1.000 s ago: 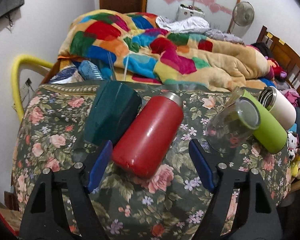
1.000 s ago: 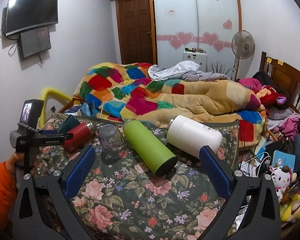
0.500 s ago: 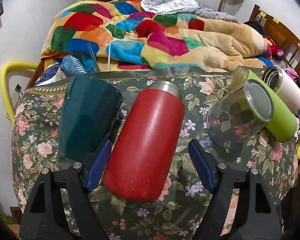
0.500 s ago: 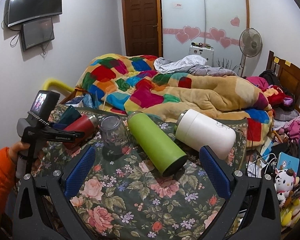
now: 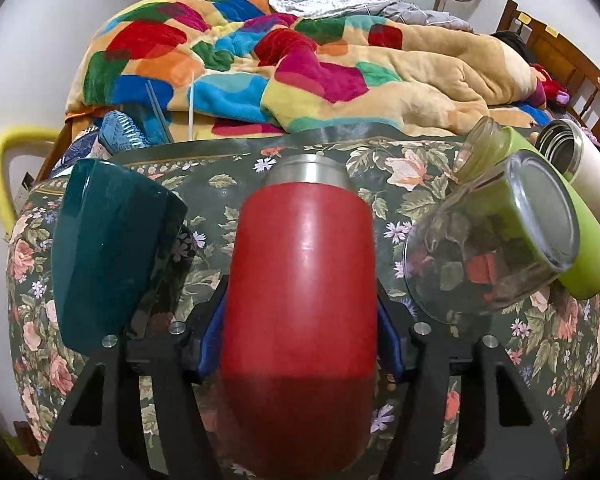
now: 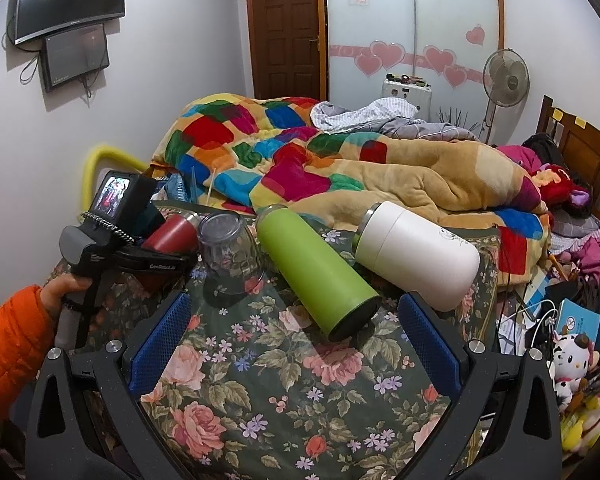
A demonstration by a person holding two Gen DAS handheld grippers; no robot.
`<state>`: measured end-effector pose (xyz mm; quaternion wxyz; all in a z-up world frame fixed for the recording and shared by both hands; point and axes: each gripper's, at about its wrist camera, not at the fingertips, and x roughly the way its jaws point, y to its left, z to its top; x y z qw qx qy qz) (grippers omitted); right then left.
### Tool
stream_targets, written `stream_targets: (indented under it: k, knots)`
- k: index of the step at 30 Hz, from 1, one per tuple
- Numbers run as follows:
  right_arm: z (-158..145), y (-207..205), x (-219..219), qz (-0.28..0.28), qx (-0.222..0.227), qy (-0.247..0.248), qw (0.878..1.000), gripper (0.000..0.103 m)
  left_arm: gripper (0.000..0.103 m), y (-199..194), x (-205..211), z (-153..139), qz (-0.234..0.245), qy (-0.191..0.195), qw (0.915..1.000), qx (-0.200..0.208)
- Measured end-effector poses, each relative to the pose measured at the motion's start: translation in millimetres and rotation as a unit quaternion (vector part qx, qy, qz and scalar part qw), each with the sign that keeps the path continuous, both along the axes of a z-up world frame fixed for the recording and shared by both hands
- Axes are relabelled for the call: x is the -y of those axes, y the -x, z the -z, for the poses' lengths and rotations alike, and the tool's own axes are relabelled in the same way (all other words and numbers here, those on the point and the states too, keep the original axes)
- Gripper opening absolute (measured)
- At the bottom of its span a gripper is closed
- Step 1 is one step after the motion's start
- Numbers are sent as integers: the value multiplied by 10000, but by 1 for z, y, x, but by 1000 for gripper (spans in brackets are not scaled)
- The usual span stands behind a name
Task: Flip cup upright
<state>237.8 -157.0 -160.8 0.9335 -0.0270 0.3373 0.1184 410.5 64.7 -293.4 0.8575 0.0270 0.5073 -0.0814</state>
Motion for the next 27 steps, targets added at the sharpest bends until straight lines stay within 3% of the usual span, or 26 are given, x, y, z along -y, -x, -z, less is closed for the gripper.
stream_targets:
  k: [11, 21, 27]
  knots:
    - [-9, 14, 2, -8, 93, -24, 10000, 103, 61, 40, -8, -27, -168, -6, 9996, 223]
    - [-28, 38, 4, -62, 348, -98, 9993, 103, 61, 107, 11, -94, 133, -156, 9965, 813]
    - [-39, 56, 7, -66, 530, -122, 9985, 103, 61, 137, 38, -121, 430, -7, 9940, 1009]
